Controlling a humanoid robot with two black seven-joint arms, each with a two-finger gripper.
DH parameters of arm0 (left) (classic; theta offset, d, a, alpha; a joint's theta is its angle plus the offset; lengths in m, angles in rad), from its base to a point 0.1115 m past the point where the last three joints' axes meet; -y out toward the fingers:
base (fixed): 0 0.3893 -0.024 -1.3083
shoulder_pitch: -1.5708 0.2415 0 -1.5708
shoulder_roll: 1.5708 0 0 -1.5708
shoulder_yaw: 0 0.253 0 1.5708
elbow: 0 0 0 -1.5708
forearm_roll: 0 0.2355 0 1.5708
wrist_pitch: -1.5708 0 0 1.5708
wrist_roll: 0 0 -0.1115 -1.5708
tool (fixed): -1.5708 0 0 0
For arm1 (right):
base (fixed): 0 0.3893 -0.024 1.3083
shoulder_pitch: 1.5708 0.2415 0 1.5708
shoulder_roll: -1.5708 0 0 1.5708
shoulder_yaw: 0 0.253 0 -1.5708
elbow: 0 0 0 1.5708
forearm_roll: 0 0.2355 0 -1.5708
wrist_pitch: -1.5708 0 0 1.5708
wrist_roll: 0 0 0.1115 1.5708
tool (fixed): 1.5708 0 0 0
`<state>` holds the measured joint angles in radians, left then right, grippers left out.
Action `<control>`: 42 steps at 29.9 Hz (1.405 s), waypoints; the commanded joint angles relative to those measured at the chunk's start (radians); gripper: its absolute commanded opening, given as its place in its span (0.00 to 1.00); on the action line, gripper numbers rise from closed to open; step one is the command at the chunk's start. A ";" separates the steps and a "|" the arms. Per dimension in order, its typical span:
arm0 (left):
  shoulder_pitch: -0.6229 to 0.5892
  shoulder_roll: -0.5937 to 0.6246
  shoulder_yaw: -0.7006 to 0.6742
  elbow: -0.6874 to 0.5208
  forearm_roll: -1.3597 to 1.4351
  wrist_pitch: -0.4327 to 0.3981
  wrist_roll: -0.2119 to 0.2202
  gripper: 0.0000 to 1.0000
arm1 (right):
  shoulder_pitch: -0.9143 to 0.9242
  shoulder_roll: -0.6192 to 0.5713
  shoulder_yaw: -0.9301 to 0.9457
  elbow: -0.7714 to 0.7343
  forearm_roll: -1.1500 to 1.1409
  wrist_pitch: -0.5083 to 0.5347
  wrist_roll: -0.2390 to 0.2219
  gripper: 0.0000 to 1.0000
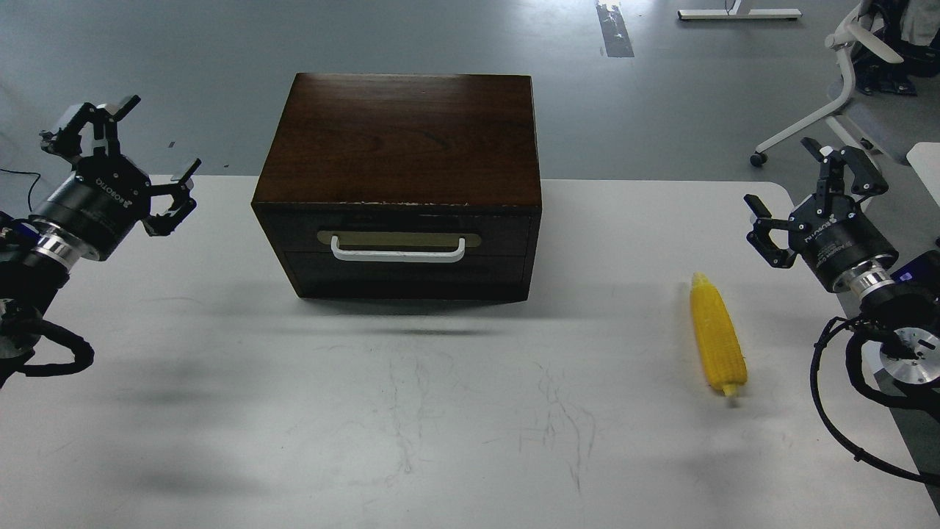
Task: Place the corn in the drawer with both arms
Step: 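Raise the left gripper and swing it toward the box's drawer handle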
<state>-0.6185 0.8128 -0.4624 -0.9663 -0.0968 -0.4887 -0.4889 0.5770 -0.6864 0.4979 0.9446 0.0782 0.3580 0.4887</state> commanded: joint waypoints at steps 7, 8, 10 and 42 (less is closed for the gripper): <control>0.000 -0.020 -0.002 0.014 0.005 0.000 0.000 0.98 | -0.022 0.001 -0.007 -0.010 -0.003 -0.001 0.000 1.00; -0.003 -0.018 -0.002 0.017 0.006 0.000 0.000 0.98 | -0.022 0.001 -0.010 -0.010 -0.005 -0.001 0.000 1.00; -0.021 -0.018 -0.007 0.066 0.008 0.000 0.000 0.98 | -0.022 0.001 -0.012 -0.012 -0.006 -0.001 0.000 1.00; -0.262 0.304 -0.093 -0.281 0.580 0.000 0.000 0.98 | 0.001 -0.004 0.001 -0.032 -0.005 -0.016 0.000 1.00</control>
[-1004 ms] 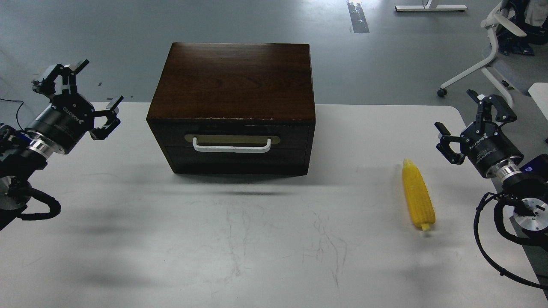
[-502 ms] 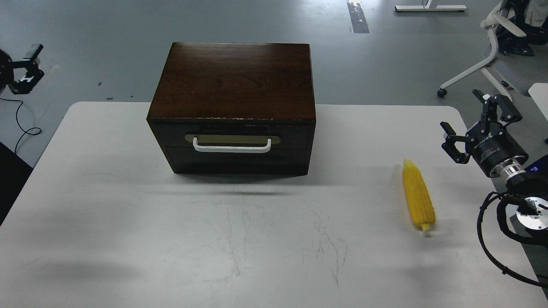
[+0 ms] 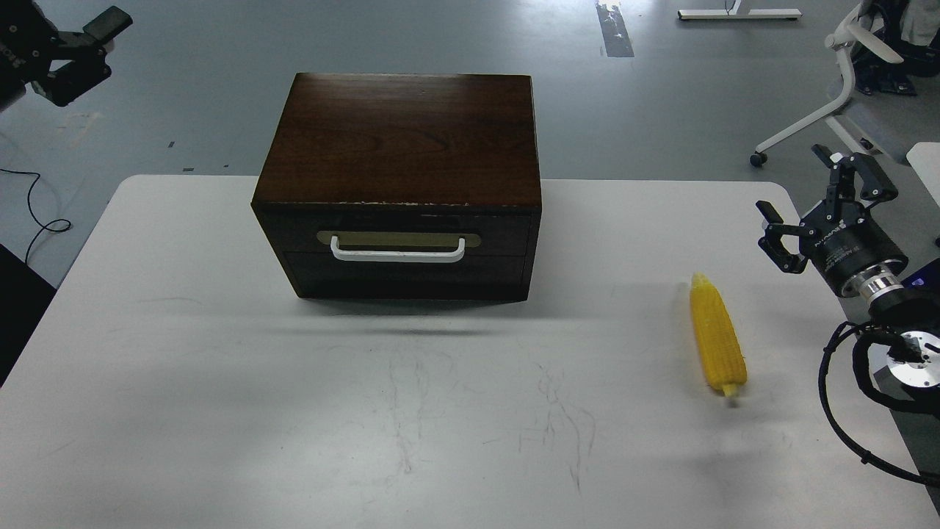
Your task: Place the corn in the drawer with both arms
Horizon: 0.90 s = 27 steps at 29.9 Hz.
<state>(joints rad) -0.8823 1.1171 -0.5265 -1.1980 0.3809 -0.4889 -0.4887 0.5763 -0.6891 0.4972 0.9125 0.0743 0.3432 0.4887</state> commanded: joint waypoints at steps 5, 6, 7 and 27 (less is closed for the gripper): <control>0.002 -0.006 -0.069 -0.150 0.286 0.000 0.000 0.98 | 0.000 -0.014 0.001 0.000 0.001 -0.001 0.000 1.00; 0.002 -0.008 -0.078 -0.161 0.315 0.000 0.000 0.98 | 0.002 -0.015 0.001 0.000 -0.001 -0.001 0.000 1.00; 0.000 -0.010 -0.098 -0.184 0.376 0.000 0.000 0.98 | 0.000 -0.015 0.001 -0.001 -0.001 -0.003 0.000 1.00; -0.368 -0.180 0.169 -0.394 1.412 0.000 0.000 0.98 | 0.000 -0.012 -0.008 0.000 -0.002 -0.061 0.000 1.00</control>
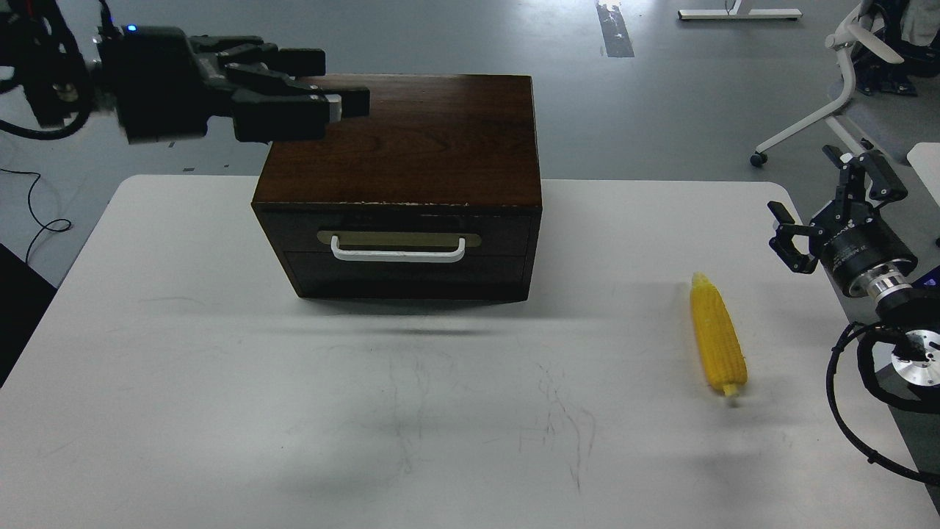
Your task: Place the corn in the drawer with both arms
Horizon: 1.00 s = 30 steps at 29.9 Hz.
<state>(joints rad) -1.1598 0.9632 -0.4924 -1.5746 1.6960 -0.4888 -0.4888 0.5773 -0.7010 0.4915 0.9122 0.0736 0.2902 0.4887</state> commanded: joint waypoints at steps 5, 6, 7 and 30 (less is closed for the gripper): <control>-0.208 -0.093 0.314 -0.028 0.180 0.000 0.000 0.98 | -0.002 -0.002 -0.004 0.001 -0.003 -0.008 0.000 1.00; -0.231 -0.122 0.345 -0.031 0.214 0.000 0.000 0.98 | -0.002 -0.002 -0.004 0.001 -0.003 -0.008 0.000 1.00; -0.251 -0.151 0.375 -0.030 0.264 0.000 0.000 0.98 | -0.002 -0.002 -0.004 -0.001 -0.003 -0.008 0.000 1.00; -0.336 -0.333 0.666 0.097 0.486 0.000 0.000 0.98 | -0.011 0.000 -0.007 -0.001 -0.005 -0.009 0.000 1.00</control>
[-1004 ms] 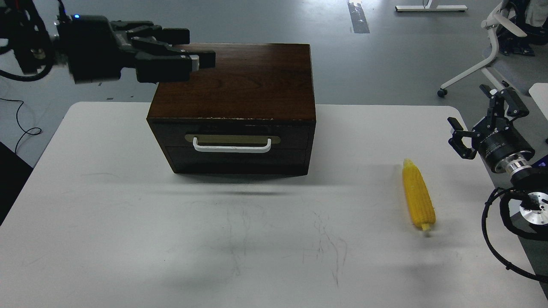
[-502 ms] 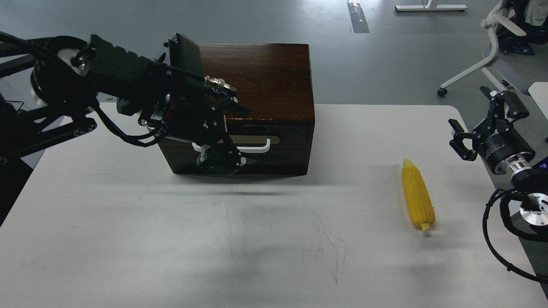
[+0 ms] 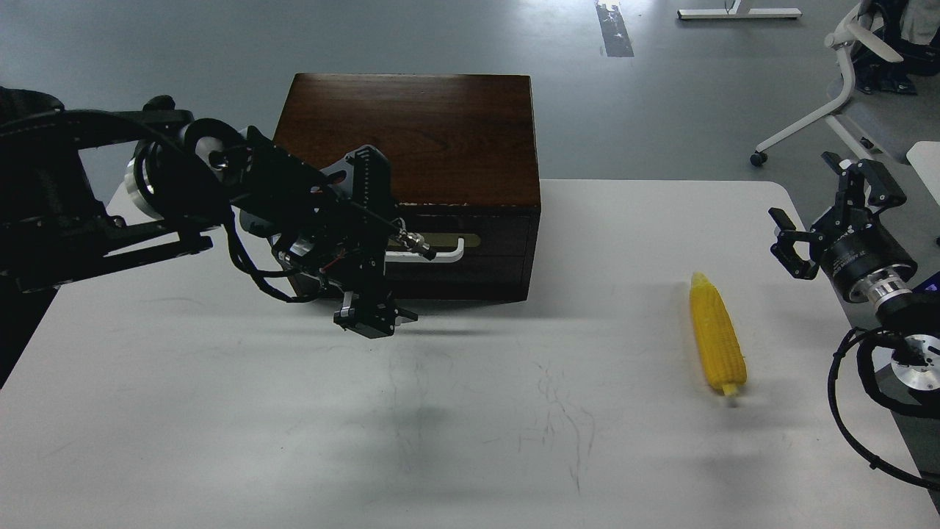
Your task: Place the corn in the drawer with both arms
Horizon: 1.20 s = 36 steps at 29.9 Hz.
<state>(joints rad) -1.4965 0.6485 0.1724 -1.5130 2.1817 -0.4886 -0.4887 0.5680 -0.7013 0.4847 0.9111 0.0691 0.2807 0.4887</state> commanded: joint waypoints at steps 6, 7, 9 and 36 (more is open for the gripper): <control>0.001 -0.030 0.036 0.083 0.000 0.000 0.000 0.98 | 0.000 0.000 0.000 0.000 0.000 0.000 0.000 1.00; 0.002 -0.030 0.038 0.085 0.000 0.000 0.000 0.98 | -0.002 -0.001 0.000 0.000 0.000 0.000 0.000 1.00; 0.007 -0.030 0.038 0.093 0.000 0.000 0.000 0.98 | -0.004 -0.001 0.000 0.000 0.000 0.000 0.000 1.00; 0.015 -0.073 0.075 0.151 0.000 0.000 0.000 0.98 | -0.007 -0.007 -0.002 0.000 0.000 0.000 0.000 1.00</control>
<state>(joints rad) -1.4818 0.5770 0.2482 -1.3627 2.1817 -0.4886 -0.4887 0.5617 -0.7083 0.4836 0.9112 0.0690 0.2807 0.4887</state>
